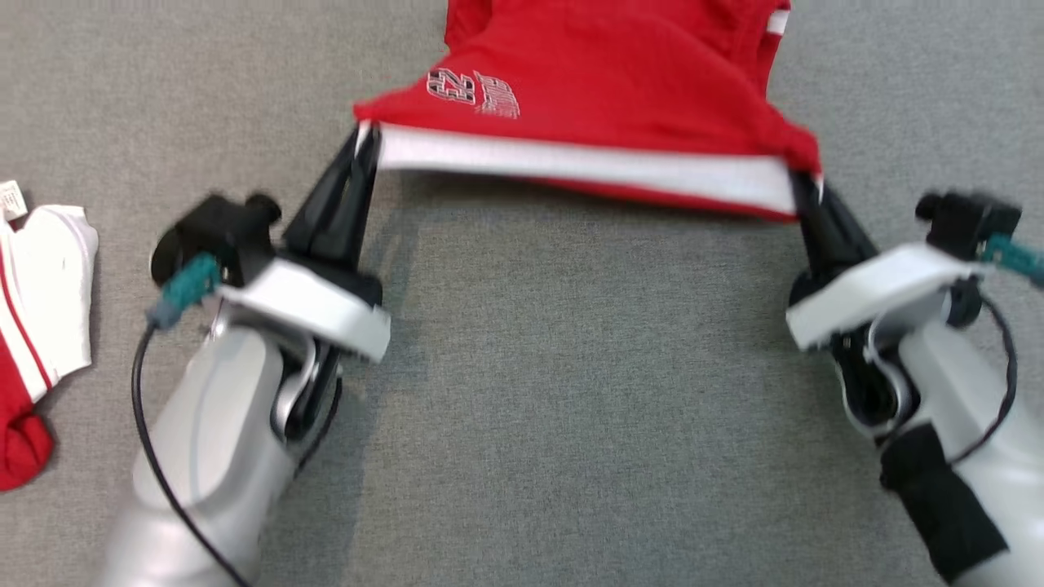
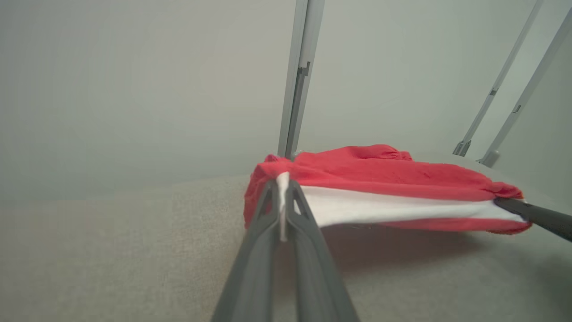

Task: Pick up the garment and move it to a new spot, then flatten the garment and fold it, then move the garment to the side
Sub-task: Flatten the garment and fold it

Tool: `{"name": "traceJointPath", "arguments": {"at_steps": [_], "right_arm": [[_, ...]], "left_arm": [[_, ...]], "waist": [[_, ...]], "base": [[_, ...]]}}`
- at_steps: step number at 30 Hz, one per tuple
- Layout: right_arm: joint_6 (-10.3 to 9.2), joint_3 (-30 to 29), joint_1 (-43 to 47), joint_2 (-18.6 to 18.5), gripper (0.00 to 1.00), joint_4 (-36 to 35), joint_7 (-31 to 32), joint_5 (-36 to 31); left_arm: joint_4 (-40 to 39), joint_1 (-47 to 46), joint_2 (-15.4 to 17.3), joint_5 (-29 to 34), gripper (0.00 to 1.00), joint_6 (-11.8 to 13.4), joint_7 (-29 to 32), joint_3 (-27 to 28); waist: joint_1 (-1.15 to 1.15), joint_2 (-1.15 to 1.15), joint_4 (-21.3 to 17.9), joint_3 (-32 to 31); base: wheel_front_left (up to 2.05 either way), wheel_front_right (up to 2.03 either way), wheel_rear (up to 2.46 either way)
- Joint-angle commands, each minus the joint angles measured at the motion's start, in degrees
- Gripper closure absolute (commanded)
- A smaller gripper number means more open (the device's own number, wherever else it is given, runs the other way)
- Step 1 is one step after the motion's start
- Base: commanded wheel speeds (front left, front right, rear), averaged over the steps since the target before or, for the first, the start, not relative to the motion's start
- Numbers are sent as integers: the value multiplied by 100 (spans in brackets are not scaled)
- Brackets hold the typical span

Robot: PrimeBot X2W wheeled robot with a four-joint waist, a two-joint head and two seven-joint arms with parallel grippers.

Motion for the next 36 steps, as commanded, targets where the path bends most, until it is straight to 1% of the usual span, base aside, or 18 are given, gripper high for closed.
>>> {"name": "traceJointPath", "arguments": {"at_steps": [1,5,6,7,11,12,14,15,19,22,26,30,36], "right_arm": [[0,-6,327,-62,100,-122,-30,85],[-1,-20,1166,-175,100,-499,-32,320],[-1,-20,1166,-175,100,-499,-32,320],[-1,3,1348,-202,100,-593,-31,344],[-3,54,2056,-363,100,-862,-14,426],[-7,36,2343,-416,97,-976,31,471],[-7,6,2625,-454,100,-1102,107,506],[-7,-47,2893,-509,100,-1203,188,491],[-14,-269,3403,-572,100,-1431,335,424],[-17,-488,3765,-619,100,-1651,459,295],[-22,-834,4179,-559,100,-2048,661,96],[-23,-1181,4449,-419,100,-2429,944,-202],[-24,-1693,4704,-106,100,-2988,1484,-644]], "left_arm": [[-205,329,97,51,100,78,-9,78],[-755,1286,262,11,100,252,5,128],[-755,1286,262,11,100,252,5,128],[-891,1502,316,-1,100,320,30,140],[-1460,2362,459,-129,100,538,300,160],[-1758,2719,501,-202,100,646,437,169],[-2020,3072,543,-270,100,762,596,155],[-2263,3366,578,-318,100,868,727,155],[-2696,3881,621,-392,100,1101,912,161],[-3008,4184,658,-404,100,1276,1011,189],[-3332,4433,709,-418,100,1450,1076,249],[-3515,4463,766,-403,100,1504,1115,299],[-3723,4221,873,-356,100,1465,1140,380]], "waist": [[0,0,-6,-166],[0,0,-5,-438],[0,0,-5,-438],[0,0,-18,-509],[0,0,-48,-781],[0,0,-57,-894],[0,0,-65,-1006],[0,0,-63,-1108],[0,0,-37,-1275],[0,0,-13,-1348],[0,0,17,-1388],[0,0,21,-1383],[0,0,-24,-1336]], "base": [[0,0,0],[0,0,0],[0,0,0],[0,0,0],[0,0,0],[0,0,0],[0,0,0],[0,0,0],[0,0,0],[0,0,0],[0,0,0],[0,0,0],[0,0,0]]}}
